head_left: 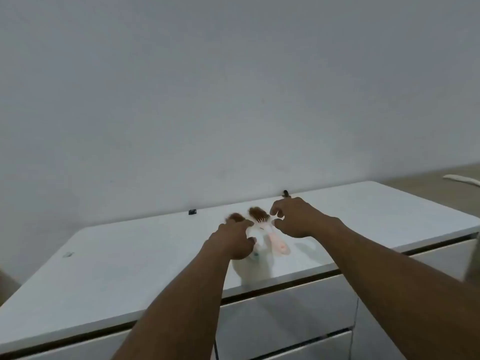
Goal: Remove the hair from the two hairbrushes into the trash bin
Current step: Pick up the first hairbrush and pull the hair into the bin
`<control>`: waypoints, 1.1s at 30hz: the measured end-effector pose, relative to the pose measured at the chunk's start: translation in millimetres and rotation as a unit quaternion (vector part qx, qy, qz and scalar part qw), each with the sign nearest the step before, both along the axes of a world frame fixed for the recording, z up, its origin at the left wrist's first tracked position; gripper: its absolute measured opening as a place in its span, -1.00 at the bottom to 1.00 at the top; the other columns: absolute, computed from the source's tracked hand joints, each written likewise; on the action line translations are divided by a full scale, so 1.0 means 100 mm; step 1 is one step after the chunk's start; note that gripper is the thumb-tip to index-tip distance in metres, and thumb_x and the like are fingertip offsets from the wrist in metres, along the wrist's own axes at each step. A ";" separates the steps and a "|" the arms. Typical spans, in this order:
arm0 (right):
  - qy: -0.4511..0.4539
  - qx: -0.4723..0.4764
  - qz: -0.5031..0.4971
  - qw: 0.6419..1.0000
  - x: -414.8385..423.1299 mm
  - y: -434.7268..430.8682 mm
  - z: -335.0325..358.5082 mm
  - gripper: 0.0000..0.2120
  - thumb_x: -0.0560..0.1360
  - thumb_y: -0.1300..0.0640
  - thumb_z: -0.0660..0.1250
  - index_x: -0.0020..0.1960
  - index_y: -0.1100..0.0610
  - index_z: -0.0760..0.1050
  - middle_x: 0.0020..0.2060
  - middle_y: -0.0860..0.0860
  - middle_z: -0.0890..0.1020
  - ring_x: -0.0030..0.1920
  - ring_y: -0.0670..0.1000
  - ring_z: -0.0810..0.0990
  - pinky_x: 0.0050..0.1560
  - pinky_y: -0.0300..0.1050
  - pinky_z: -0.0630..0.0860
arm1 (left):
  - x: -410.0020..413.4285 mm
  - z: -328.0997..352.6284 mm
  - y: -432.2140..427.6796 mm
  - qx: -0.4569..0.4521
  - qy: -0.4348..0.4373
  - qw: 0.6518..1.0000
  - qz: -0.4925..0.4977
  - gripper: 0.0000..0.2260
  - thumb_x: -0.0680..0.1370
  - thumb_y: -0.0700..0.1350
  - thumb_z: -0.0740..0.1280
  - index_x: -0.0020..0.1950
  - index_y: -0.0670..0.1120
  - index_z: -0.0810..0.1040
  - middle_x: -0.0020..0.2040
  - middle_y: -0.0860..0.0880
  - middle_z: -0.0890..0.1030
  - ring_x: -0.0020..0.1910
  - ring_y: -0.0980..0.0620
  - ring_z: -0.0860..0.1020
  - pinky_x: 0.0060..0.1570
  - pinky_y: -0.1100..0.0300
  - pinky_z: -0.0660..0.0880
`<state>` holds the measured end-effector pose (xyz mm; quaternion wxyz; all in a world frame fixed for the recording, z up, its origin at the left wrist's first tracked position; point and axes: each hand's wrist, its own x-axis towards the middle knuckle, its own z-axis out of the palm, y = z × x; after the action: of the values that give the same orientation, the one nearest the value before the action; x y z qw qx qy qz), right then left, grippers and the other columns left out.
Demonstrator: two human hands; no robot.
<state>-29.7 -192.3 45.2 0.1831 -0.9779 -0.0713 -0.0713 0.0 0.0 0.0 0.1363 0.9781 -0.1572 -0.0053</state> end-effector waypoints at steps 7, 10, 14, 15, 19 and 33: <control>-0.014 -0.001 0.001 1.000 0.51 0.23 -0.23 -0.73 0.54 0.17 0.25 0.20 0.06 0.60 0.19 0.01 0.63 0.18 0.09 0.59 0.19 -0.01 0.54 | 0.27 -0.19 -0.03 0.018 0.017 0.999 0.031 -0.56 0.53 0.29 0.23 0.28 0.06 0.49 0.27 -0.12 0.51 0.23 -0.18 0.50 0.18 -0.04 0.47; -0.014 -0.005 0.012 1.000 0.65 0.30 -0.29 -0.70 0.53 0.19 0.23 0.21 0.05 0.60 0.20 0.00 0.63 0.19 0.08 0.58 0.17 -0.07 0.52 | 0.31 -0.18 -0.03 0.004 0.006 0.998 0.055 -0.60 0.52 0.16 0.34 0.31 0.04 0.45 0.24 -0.09 0.51 0.20 -0.13 0.53 0.09 0.03 0.46; -0.007 0.013 0.013 1.000 0.71 0.36 -0.33 -0.70 0.51 0.17 0.23 0.19 0.05 0.59 0.17 0.01 0.64 0.17 0.09 0.58 0.17 -0.03 0.53 | 0.31 -0.19 0.03 -0.074 0.010 0.993 0.090 -0.59 0.50 -0.01 0.36 0.31 -0.04 0.39 0.18 -0.10 0.54 0.11 -0.15 0.56 -0.06 0.09 0.48; -0.007 0.022 0.011 1.000 0.70 0.37 -0.33 -0.70 0.50 0.17 0.22 0.18 0.07 0.60 0.16 0.02 0.64 0.16 0.09 0.58 0.17 -0.02 0.53 | 0.30 -0.20 0.06 -0.107 0.008 0.989 0.102 -0.58 0.50 -0.01 0.37 0.30 -0.07 0.37 0.17 -0.11 0.53 0.11 -0.16 0.56 -0.07 0.09 0.47; -0.013 0.069 -0.009 0.997 0.62 0.36 -0.25 -0.71 0.55 0.14 0.22 0.22 0.11 0.56 0.18 0.06 0.62 0.19 0.12 0.55 0.19 -0.03 0.50 | 0.21 -0.14 0.16 -0.227 -0.012 0.963 0.142 -0.64 0.48 -0.02 0.40 0.20 -0.14 0.43 0.11 -0.11 0.53 0.05 -0.13 0.55 -0.07 0.12 0.45; -0.085 0.513 -0.138 0.843 -0.53 -0.06 0.65 -0.76 0.57 0.02 0.38 -0.04 0.22 0.55 -0.01 0.21 0.67 -0.13 0.13 0.74 -0.21 0.02 0.70 | -0.75 0.66 -0.42 -0.353 -0.113 0.928 -0.030 -0.89 0.46 -0.04 0.35 -0.04 -0.01 0.55 -0.21 -0.02 0.66 -0.30 0.05 0.61 -0.42 0.25 0.43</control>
<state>-82.2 -198.4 110.5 0.6405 -0.7338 0.0960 -0.2050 -75.3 -42.0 65.8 0.4537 0.8556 -0.1930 0.1573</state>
